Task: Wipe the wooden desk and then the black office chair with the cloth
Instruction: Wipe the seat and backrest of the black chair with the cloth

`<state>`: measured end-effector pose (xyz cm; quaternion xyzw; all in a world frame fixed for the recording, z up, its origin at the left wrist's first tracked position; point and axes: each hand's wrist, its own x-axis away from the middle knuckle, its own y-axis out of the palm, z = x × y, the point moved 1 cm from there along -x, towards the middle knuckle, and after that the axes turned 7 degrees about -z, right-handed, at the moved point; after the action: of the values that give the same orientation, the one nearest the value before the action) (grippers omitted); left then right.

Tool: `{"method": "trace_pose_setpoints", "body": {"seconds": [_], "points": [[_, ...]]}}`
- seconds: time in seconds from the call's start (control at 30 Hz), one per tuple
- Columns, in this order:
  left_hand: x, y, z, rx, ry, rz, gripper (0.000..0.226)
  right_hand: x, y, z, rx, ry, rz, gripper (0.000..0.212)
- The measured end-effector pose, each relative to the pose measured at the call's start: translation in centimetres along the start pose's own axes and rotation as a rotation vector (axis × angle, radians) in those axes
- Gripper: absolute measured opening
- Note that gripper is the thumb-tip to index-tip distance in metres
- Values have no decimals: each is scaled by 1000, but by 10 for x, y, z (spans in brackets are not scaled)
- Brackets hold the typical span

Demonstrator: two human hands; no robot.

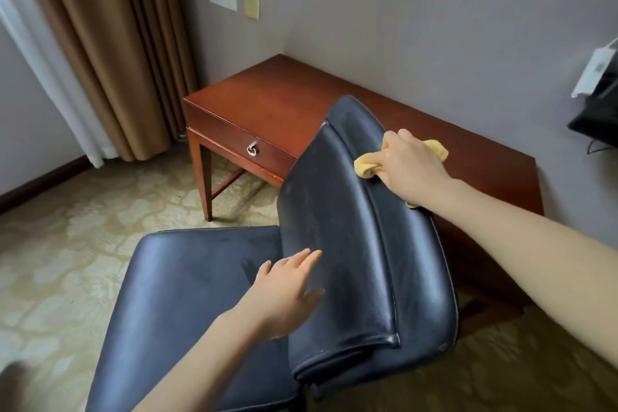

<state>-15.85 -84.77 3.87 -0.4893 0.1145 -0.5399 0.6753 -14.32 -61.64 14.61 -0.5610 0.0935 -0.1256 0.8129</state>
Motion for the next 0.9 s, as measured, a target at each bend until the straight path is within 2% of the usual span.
{"method": "trace_pose_setpoints", "body": {"seconds": [0.1,0.23,0.4,0.5,0.6,0.7,0.8,0.9], "points": [[4,2,10,-75,18,-22,61,-21,0,0,-168,95,15,26],[5,-2,27,-71,42,-8,60,-21,5,2,-306,80,16,32],[5,-8,53,-15,64,65,58,13,8,-6,-266,23,-18,27],[7,-10,68,51,65,115,62,51,9,-23,-156,-100,20,25],[12,-12,86,168,74,156,59,86,6,-37,-210,-154,14,25],[22,-12,107,145,41,103,57,115,4,-43,-252,-171,7,29],[35,-8,123,105,18,57,66,138,2,-44,-378,-131,119,25],[39,4,142,38,-6,159,89,152,7,-37,-617,-45,217,22]]}}
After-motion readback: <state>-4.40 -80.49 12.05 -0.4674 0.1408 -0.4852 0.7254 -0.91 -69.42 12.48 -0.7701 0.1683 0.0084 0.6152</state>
